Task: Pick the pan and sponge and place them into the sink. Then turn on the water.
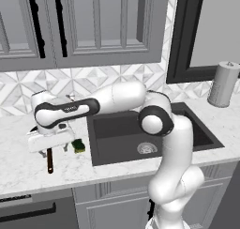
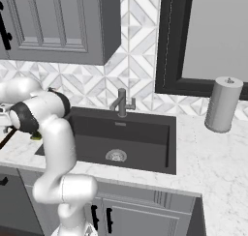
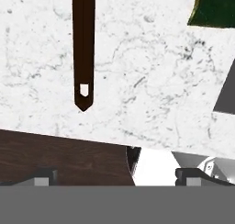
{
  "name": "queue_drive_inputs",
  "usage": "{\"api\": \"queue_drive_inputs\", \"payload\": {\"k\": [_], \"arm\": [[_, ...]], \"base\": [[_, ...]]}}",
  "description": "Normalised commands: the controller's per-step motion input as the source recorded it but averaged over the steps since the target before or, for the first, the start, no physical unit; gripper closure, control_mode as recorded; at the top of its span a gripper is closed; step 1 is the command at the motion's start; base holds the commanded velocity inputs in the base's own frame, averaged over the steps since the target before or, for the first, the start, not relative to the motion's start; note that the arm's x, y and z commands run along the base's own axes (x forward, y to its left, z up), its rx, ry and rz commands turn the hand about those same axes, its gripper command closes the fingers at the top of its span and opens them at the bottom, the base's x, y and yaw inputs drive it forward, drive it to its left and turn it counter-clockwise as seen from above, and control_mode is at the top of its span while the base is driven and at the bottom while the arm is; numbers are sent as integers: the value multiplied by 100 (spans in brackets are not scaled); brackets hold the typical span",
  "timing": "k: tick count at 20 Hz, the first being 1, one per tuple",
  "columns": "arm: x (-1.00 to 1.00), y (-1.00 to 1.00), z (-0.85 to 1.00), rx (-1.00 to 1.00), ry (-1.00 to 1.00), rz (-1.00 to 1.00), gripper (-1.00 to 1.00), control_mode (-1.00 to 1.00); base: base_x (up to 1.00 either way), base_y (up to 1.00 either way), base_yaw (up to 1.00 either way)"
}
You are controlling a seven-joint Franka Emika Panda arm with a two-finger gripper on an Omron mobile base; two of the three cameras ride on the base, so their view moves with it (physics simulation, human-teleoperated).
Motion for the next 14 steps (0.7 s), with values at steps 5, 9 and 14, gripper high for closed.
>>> {"api": "queue_drive_inputs", "payload": {"k": [5, 9, 14], "arm": [[16, 14, -28, 0, -5, 0, -100, -100], [34, 22, -24, 0, -1, 0, -100, -100], [31, 5, -27, 0, 0, 0, -100, -100]], "base": [[0, 0, 0], [0, 0, 0], [0, 0, 0]]}}
